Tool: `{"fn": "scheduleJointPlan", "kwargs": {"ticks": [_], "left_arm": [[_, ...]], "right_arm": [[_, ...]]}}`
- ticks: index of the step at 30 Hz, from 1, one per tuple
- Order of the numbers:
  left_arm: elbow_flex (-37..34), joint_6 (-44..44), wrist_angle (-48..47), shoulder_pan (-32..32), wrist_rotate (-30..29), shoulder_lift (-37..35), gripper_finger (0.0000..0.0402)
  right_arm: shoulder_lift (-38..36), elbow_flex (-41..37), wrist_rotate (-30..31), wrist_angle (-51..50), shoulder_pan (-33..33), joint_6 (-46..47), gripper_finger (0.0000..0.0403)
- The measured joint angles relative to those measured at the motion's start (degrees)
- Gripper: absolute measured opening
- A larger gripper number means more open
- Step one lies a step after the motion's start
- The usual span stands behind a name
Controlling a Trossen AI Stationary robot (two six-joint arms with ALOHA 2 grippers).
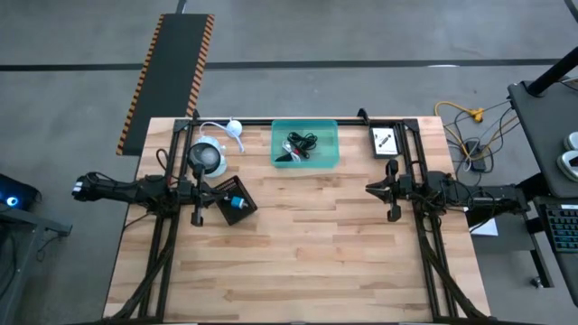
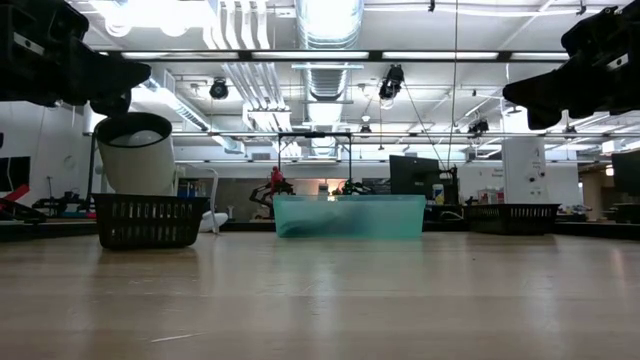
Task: Pick and place items into bin
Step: Return to Home Position
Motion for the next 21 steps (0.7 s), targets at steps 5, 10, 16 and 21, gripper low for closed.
{"fn": "scheduleJointPlan", "kwargs": {"ticks": [5,10,16,21], "left_arm": [[0.00,0.00,0.00,0.00,0.00,-0.01,0.0000],[0.00,0.01,-0.01,0.00,0.02,0.00,0.0000],[-0.29,0.02,-0.06,0.00,0.01,0.00,0.0000],[-0.62,0.04,-0.17,0.00,0.02,0.00,0.0000]], "right_arm": [[0.00,0.00,0.00,-0.01,0.00,0.02,0.0031],[0.00,0.00,0.00,-0.01,0.00,0.03,0.0031],[0.00,0.02,0.00,-0.01,0.00,0.14,0.0031],[0.00,0.02,0.00,-0.01,0.00,0.15,0.0031]]}}
